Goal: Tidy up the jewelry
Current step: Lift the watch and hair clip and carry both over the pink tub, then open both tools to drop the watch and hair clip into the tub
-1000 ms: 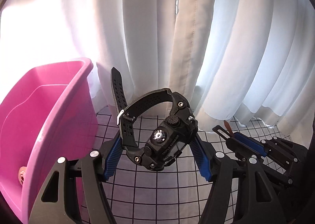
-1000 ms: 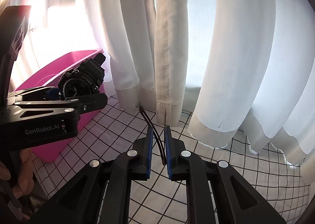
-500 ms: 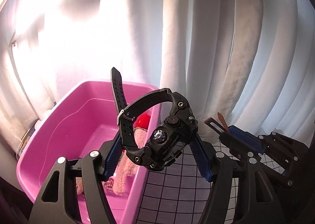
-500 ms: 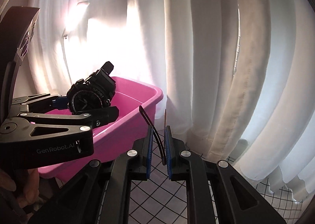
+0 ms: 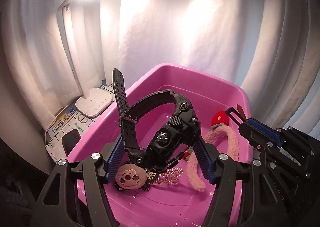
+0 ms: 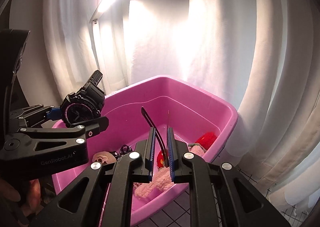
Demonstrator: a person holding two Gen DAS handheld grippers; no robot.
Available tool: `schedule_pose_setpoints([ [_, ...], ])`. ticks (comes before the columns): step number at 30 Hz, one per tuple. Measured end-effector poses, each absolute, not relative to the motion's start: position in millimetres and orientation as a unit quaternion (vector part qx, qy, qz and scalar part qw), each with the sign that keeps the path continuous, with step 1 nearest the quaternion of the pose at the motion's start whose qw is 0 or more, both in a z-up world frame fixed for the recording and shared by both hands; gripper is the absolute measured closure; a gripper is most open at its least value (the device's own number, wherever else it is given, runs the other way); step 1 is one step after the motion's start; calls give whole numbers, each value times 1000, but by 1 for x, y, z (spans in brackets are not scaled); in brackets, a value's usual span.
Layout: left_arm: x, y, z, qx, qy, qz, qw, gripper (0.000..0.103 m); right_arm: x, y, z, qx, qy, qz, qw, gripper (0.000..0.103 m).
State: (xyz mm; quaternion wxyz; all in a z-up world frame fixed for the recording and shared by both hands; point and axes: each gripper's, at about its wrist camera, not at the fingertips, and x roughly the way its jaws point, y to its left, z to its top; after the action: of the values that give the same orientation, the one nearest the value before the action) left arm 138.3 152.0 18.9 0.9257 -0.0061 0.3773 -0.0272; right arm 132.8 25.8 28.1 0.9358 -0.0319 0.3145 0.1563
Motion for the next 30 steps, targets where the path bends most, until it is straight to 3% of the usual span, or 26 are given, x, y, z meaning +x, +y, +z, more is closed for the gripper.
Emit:
schedule_pose_setpoints([
  [9, 149, 182, -11, -36, 434, -2, 900, 37, 170, 53, 6, -33, 381, 129, 915, 90],
  [10, 149, 183, -13, -41, 437, -3, 899, 37, 171, 50, 4, -26, 387, 127, 913, 83],
  [11, 150, 185, -13, -45, 438, -3, 898, 36, 173, 50, 3, -24, 395, 122, 910, 62],
  [12, 150, 187, -14, -48, 439, 0, 897, 33, 176, 50, 2, -22, 399, 114, 909, 53],
  [16, 146, 194, -3, -63, 418, 15, 906, 13, 180, 43, 3, -1, 405, 83, 910, 38],
  [17, 145, 195, 1, -65, 413, 17, 908, 8, 181, 44, 3, 0, 406, 78, 911, 37],
  [30, 127, 190, 12, -53, 413, 41, 908, 6, 159, 33, 11, 8, 427, 21, 904, 37],
])
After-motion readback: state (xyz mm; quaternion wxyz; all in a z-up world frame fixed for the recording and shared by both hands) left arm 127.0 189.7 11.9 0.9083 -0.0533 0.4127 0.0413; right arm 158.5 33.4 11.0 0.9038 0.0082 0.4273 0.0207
